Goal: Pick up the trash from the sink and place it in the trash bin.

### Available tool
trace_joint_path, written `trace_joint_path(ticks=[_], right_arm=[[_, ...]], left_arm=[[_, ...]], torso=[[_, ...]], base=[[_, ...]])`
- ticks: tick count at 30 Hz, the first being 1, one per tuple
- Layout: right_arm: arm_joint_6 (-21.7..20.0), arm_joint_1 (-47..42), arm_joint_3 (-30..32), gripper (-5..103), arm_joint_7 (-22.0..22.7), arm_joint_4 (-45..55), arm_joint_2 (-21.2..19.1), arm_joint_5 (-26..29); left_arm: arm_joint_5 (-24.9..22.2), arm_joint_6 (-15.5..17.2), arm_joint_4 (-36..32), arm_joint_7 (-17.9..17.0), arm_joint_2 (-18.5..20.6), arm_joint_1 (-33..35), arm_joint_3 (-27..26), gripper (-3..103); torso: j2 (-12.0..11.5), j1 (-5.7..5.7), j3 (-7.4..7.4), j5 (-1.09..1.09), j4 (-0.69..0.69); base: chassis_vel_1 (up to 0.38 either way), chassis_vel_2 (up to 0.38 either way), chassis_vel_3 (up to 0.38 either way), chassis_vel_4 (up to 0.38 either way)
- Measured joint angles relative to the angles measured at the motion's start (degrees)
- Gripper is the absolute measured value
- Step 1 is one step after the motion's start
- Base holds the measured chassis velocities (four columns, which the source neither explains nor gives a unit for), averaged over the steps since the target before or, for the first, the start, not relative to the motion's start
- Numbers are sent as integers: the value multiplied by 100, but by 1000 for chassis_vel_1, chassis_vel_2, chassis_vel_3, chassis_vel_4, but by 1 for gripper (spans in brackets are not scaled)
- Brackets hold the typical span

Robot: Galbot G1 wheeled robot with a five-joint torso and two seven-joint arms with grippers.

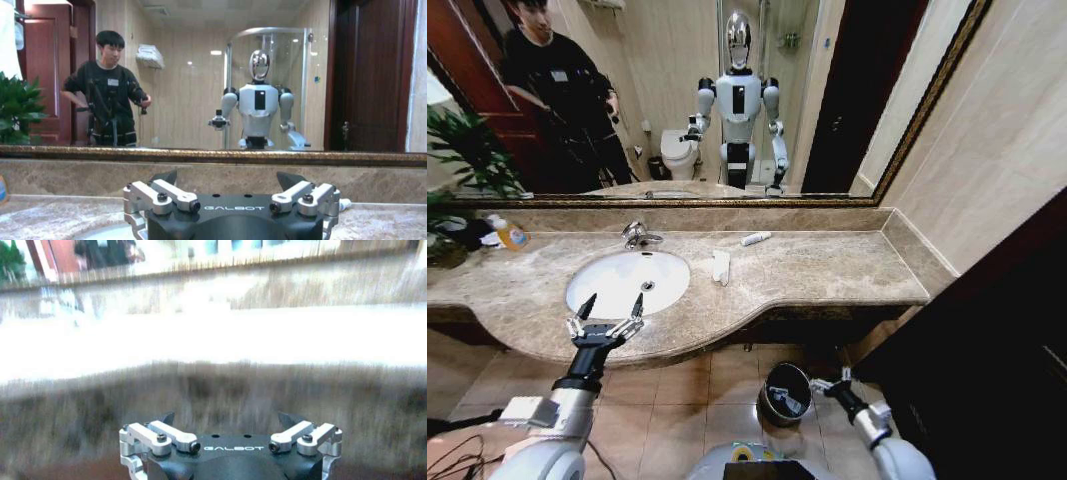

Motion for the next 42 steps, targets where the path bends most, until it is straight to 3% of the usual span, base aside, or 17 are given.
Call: trace_joint_path(ticks=[6,9,10,12,16,25,31,37,40,42], right_arm=[[-616,322,-22,100,762,879,-234,193],[-1287,1067,-338,100,1368,1241,-474,390],[-1287,1067,-338,100,1368,1241,-474,390],[-1741,1722,-685,100,1701,1294,-713,616],[-2127,2634,-1288,100,2131,1097,-1073,1065],[-2292,3944,-2456,100,2144,240,-1319,1261],[-2589,5126,-3698,100,2188,-535,-1111,1403],[-2563,6032,-4357,100,2015,-1457,-907,1409],[-2561,6285,-4583,100,2178,-1765,-772,1395],[-2627,6448,-4844,100,2638,-2001,-568,1410]], left_arm=[[0,0,0,0,0,0,0,100],[0,0,0,0,0,0,0,100],[0,0,0,0,0,0,0,100],[0,0,0,0,0,0,0,100],[0,0,0,0,0,0,0,100],[0,0,0,0,0,-1,0,100],[0,0,0,0,0,0,0,100],[0,0,0,0,0,0,-1,100],[0,0,0,-1,0,0,-1,100],[0,0,0,-1,0,0,0,100]], torso=[[0,0,0,3,0],[0,0,1,4,2],[0,0,1,4,2],[-1,0,1,4,2],[-1,1,1,4,2],[-1,1,1,2,1],[-1,1,1,2,2],[-1,1,1,2,2],[-1,2,1,2,2],[-1,1,1,2,1]], base=[[0,0,0,0],[0,0,0,0],[0,0,0,0],[0,0,0,0],[0,0,0,0],[0,0,0,0],[0,0,0,0],[0,0,0,0],[0,0,0,0],[0,0,0,0]])
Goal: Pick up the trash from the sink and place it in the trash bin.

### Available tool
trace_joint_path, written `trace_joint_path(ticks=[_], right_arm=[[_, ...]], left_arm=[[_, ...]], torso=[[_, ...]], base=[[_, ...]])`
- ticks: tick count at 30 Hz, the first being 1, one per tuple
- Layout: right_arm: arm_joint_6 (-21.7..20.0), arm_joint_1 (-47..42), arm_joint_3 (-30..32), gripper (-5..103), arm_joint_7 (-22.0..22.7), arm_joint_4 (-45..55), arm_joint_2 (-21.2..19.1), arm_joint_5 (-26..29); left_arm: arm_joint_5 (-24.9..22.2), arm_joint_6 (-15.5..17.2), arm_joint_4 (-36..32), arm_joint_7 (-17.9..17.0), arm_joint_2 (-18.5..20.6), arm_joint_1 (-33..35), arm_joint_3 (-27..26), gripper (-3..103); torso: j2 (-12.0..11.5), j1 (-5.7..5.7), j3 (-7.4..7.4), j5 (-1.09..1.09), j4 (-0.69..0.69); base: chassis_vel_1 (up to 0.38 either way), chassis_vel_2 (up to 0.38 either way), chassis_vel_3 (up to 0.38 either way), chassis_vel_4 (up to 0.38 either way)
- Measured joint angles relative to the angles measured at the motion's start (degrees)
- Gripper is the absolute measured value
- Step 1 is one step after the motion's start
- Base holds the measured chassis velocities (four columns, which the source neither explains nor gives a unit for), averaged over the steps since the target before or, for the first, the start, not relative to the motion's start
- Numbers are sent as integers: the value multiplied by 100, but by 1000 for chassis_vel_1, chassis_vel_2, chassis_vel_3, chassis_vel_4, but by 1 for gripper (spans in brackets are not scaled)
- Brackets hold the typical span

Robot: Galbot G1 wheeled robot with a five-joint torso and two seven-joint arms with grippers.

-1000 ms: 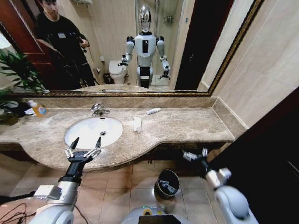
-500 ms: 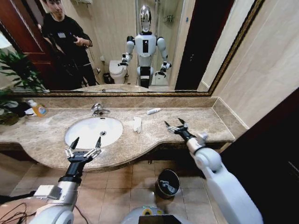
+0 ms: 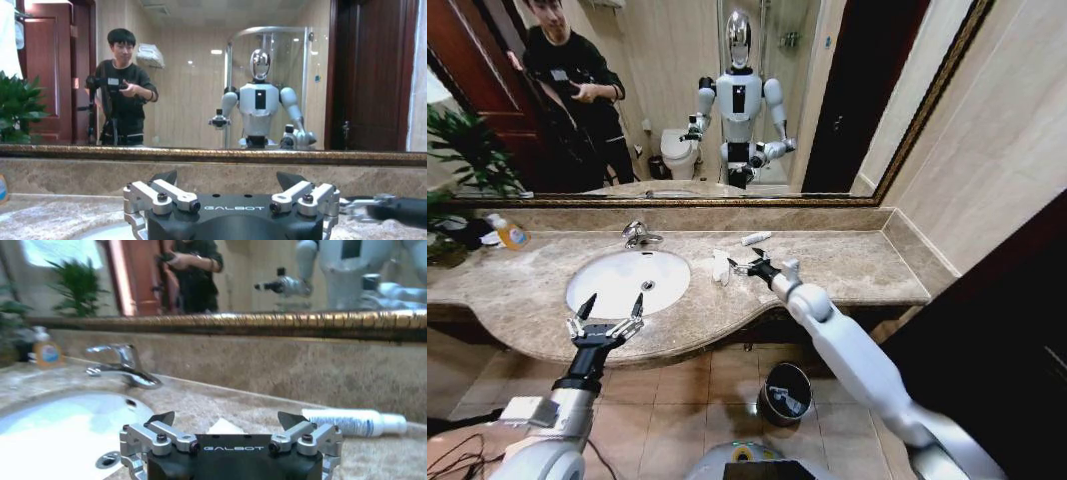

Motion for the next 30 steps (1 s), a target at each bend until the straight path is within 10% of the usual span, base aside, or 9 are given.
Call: trace_joint_path(ticks=[13,24,30], right_arm=[[-500,182,-621,100,1374,-511,605,303],[-579,251,-732,101,1386,-757,674,535],[-477,278,-686,76,1263,-821,553,591]], left_arm=[[0,0,0,0,0,0,0,100],[0,0,0,0,0,0,0,100],[0,0,0,0,0,0,0,100]], torso=[[0,-1,0,0,0],[0,-1,0,2,0],[0,-1,-1,2,0]], base=[[0,0,0,0],[0,0,0,0],[0,0,0,0]])
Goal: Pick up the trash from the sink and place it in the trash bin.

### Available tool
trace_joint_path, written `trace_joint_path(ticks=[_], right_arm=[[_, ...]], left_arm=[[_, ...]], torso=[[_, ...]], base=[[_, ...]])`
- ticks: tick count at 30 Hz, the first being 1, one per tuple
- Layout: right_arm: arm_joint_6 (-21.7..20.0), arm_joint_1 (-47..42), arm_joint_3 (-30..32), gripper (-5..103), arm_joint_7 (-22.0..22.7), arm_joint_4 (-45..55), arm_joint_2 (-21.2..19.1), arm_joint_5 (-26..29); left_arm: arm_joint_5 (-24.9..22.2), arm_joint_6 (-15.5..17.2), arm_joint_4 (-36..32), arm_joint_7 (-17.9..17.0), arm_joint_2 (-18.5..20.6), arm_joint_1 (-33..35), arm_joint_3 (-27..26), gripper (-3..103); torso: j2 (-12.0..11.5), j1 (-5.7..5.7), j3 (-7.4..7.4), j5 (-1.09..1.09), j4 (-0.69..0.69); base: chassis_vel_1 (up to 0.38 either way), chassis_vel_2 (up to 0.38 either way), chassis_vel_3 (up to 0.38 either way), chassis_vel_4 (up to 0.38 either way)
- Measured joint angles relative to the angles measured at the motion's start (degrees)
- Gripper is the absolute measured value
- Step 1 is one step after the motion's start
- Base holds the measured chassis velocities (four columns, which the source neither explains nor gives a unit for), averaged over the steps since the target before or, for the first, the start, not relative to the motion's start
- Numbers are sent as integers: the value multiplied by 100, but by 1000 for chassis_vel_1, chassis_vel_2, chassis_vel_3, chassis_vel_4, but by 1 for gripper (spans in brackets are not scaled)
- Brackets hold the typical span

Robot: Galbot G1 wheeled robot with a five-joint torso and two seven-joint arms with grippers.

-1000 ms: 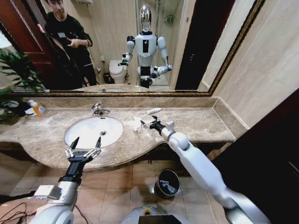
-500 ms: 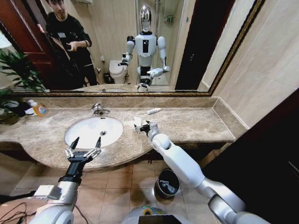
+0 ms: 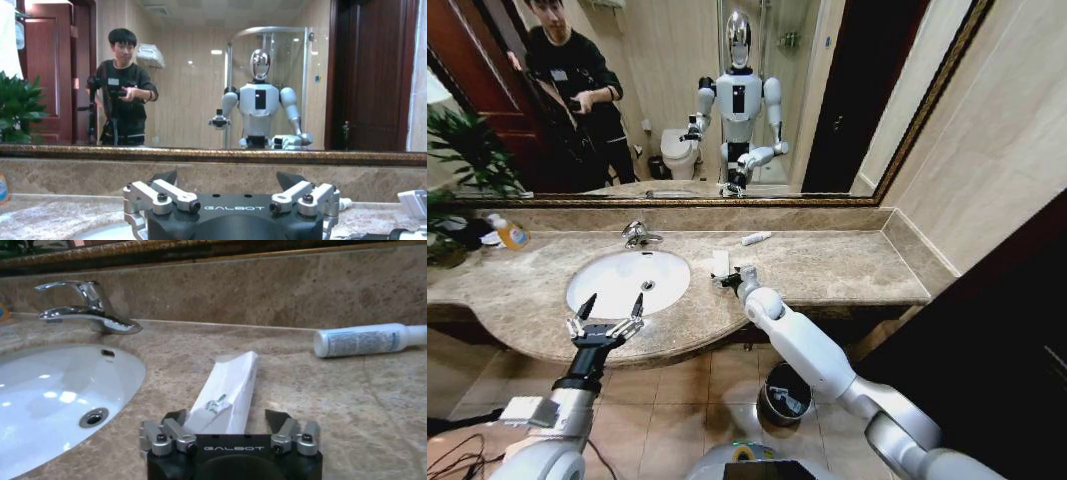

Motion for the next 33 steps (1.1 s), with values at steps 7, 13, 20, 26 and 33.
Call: trace_joint_path(ticks=[7,13,20,26,33], right_arm=[[125,-50,84,54,-114,36,-99,-18],[273,-144,100,32,-275,111,-124,-163],[397,-268,333,2,-474,630,-287,-228],[412,-523,827,0,-733,1222,-649,-243],[764,-1304,2096,0,-2179,1603,-1339,-170]], left_arm=[[0,0,0,0,0,0,0,100],[0,0,0,0,0,0,0,100],[0,0,0,0,0,0,0,100],[0,0,0,0,0,0,0,100],[0,0,0,-1,0,0,0,100]], torso=[[0,0,0,0,0],[1,0,0,0,0],[1,0,0,1,1],[1,0,0,1,0],[1,0,0,2,0]], base=[[0,0,0,0],[0,0,0,0],[0,0,0,0],[0,0,0,0],[0,0,0,0]])
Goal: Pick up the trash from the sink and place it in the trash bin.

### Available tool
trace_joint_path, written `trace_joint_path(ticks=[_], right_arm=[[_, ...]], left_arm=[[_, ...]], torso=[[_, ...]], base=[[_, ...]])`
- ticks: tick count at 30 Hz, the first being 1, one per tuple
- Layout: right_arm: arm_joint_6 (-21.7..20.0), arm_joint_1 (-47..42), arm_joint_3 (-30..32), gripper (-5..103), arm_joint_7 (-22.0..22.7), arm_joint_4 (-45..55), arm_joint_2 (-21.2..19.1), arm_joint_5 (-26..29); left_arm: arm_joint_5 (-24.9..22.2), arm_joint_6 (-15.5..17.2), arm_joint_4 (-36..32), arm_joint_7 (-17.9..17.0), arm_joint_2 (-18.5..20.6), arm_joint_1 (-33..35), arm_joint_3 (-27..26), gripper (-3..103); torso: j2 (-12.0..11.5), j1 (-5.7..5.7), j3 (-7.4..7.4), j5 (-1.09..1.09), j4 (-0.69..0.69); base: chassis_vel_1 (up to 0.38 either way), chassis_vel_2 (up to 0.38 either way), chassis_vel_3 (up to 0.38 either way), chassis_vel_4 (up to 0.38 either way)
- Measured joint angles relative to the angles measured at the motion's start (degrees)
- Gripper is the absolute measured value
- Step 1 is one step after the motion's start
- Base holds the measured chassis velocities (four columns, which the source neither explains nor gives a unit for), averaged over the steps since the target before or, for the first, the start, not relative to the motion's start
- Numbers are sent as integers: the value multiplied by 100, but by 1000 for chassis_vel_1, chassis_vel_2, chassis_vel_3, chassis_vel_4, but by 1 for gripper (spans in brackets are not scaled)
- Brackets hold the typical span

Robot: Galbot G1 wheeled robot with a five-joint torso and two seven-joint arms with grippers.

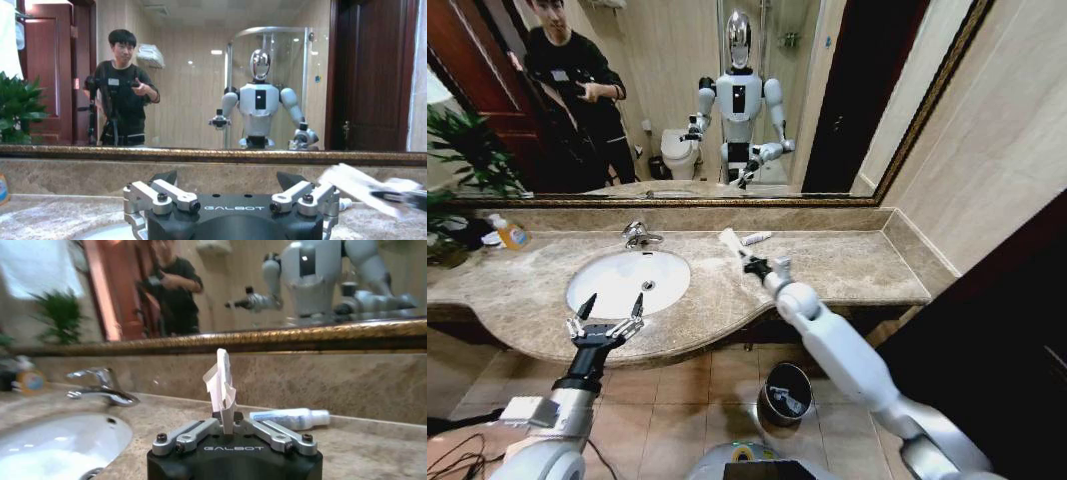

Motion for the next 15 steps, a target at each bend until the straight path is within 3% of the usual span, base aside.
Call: trace_joint_path(ticks=[3,5,7,8,10,15], right_arm=[[530,-508,499,0,-766,-68,-264,134],[639,-637,596,0,-895,-67,-325,219],[917,-1155,1079,0,-1408,23,-501,335],[917,-1155,1079,0,-1408,23,-501,335],[1008,-1685,1645,0,-1858,270,-592,426],[937,-2365,2185,0,-2144,681,-617,666]], left_arm=[[0,0,0,1,0,0,0,100],[0,0,0,2,0,0,0,100],[0,0,0,1,0,-1,0,100],[0,0,0,1,0,-1,0,100],[0,0,0,1,0,0,0,100],[0,0,0,1,0,0,0,100]], torso=[[0,0,0,1,-2],[0,0,0,2,1],[0,0,0,1,1],[0,0,0,1,1],[0,0,0,1,-1],[0,0,0,0,0]], base=[[0,0,0,0],[0,0,0,0],[0,0,0,0],[0,0,0,0],[0,0,0,0],[0,0,0,0]])
